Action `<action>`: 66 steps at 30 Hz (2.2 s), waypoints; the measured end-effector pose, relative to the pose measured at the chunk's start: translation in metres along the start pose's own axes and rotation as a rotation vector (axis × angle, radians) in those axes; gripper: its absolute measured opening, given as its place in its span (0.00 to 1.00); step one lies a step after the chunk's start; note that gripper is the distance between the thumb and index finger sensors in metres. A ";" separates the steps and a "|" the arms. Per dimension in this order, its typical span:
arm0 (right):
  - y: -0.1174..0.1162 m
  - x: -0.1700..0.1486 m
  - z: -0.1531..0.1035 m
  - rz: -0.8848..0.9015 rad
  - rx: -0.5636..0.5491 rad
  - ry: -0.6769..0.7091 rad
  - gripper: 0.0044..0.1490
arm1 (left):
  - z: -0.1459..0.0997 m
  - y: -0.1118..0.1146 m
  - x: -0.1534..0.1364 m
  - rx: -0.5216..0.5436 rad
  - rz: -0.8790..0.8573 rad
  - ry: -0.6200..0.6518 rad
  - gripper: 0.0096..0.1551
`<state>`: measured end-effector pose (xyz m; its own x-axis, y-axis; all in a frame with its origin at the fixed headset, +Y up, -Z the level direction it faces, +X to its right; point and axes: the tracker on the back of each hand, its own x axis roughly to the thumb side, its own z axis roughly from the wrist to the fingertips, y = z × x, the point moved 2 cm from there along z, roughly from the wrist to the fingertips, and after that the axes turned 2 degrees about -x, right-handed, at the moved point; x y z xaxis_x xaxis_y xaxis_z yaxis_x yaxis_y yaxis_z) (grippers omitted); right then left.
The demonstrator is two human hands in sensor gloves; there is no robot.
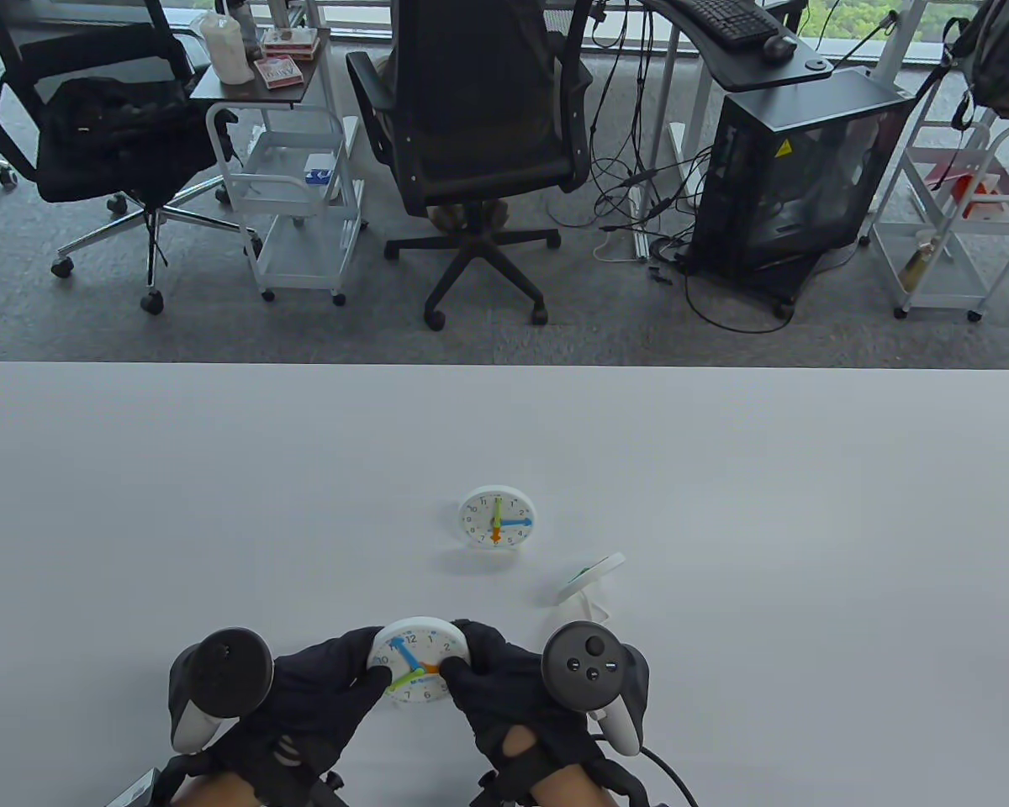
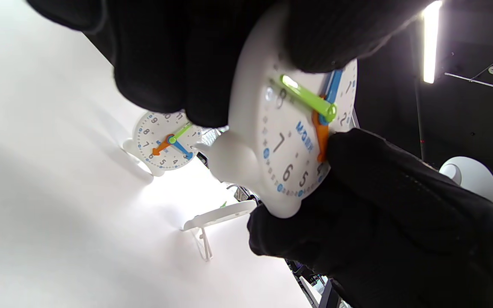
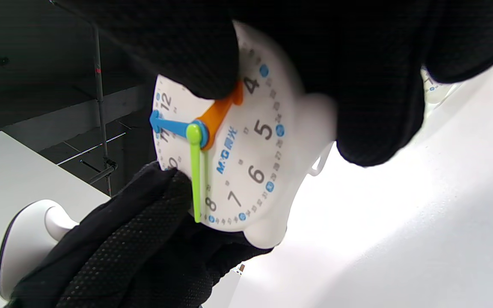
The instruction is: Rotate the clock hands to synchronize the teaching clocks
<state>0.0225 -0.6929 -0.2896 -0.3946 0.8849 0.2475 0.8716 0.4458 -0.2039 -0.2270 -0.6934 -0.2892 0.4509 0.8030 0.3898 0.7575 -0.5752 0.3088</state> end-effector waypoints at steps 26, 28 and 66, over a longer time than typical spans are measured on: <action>-0.001 0.001 0.000 -0.011 0.011 -0.005 0.38 | 0.000 -0.001 0.001 0.002 0.004 0.007 0.30; -0.001 0.001 0.000 -0.013 0.011 -0.004 0.38 | 0.000 -0.001 0.001 0.001 0.004 0.008 0.30; -0.001 0.006 -0.001 -0.097 -0.011 0.023 0.42 | -0.001 0.000 0.004 0.003 -0.030 0.003 0.30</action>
<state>0.0191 -0.6881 -0.2870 -0.4703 0.8344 0.2873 0.8331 0.5272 -0.1675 -0.2259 -0.6907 -0.2867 0.4262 0.8193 0.3834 0.7720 -0.5504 0.3179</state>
